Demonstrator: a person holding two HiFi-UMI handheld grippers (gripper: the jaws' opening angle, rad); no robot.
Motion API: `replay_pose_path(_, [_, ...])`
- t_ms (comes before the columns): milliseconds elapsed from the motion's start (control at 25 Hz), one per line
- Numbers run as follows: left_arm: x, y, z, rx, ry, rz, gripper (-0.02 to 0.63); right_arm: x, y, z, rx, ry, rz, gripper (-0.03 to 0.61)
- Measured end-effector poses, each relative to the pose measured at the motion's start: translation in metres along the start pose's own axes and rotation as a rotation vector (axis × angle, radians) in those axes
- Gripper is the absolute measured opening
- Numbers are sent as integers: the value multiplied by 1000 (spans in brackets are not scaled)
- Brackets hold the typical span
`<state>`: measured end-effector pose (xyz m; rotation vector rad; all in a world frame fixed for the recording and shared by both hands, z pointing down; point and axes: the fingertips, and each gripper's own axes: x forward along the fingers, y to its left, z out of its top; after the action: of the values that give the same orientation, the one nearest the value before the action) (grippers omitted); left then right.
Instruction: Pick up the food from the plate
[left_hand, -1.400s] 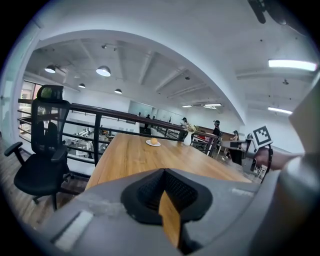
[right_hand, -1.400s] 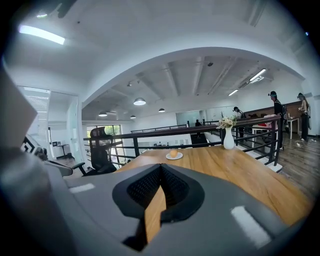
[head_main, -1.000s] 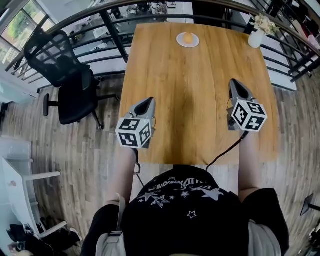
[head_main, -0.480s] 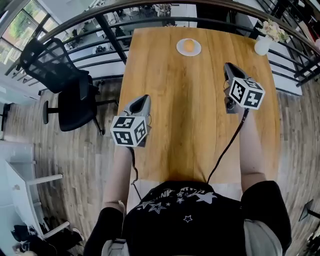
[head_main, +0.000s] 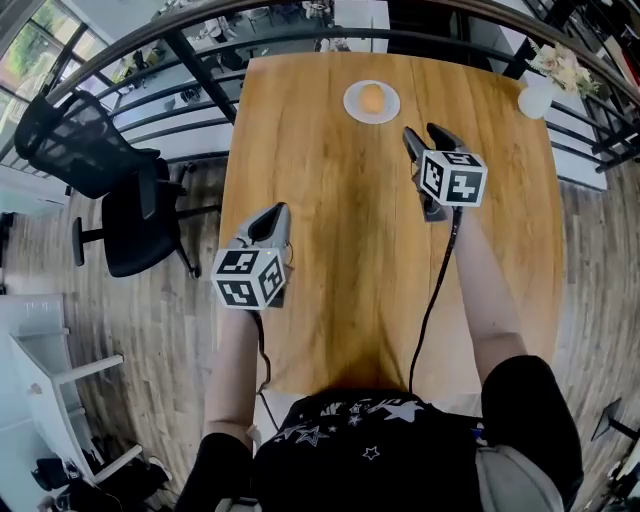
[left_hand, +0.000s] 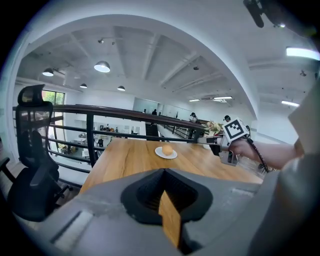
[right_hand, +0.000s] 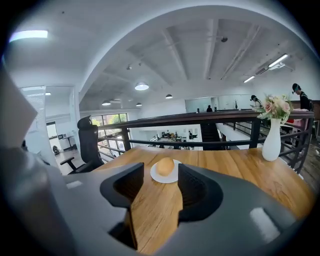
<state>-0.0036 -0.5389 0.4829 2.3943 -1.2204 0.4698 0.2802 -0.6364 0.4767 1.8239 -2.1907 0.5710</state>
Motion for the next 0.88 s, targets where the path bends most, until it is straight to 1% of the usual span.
replay_pose_path(240, [37, 10, -10, -9, 41, -1, 0, 60, -7, -18, 19, -5, -24, 359])
replay_pose_path(280, [43, 11, -10, -6, 46, -3, 0, 69, -8, -20, 15, 1, -23, 377])
replay_pose_path(440, [62, 17, -10, -4, 55, -4, 0, 106, -8, -29, -18, 41, -6, 385])
replay_pose_path(600, [75, 27, -13, -21, 57, 13, 0, 141, -13, -33, -64, 63, -28, 385])
replay_pose_path(760, [81, 41, -16, -50, 56, 36, 0, 171, -15, -39, -68, 98, -46, 385])
replay_pose_path(880, [84, 47, -21, -54, 67, 46, 0, 192, -19, -45, -56, 128, -69, 388])
